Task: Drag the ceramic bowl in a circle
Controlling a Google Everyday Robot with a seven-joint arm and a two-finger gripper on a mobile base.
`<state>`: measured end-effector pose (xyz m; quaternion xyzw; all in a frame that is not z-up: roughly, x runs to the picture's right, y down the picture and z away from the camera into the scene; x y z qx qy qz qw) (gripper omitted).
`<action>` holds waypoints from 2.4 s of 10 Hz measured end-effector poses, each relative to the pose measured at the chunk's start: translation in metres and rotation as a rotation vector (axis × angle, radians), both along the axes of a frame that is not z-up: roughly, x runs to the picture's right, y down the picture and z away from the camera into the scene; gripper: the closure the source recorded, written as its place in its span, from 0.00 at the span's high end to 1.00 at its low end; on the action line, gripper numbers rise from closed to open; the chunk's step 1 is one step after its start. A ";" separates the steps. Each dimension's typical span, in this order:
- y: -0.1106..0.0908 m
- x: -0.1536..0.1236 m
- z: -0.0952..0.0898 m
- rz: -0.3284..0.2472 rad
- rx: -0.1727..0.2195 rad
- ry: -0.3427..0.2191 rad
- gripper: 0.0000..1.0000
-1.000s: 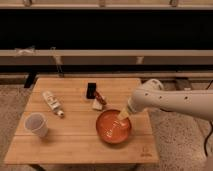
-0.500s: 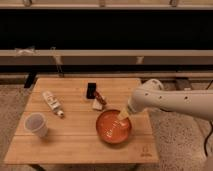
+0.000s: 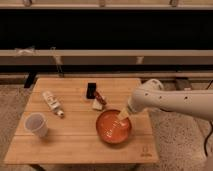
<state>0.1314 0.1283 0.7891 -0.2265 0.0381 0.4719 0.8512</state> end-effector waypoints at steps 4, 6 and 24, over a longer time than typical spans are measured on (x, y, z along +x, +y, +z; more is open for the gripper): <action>0.000 0.000 0.000 0.000 0.000 0.000 0.80; 0.000 0.000 0.000 0.000 0.000 0.000 0.80; 0.035 -0.026 0.059 -0.026 -0.149 0.009 0.80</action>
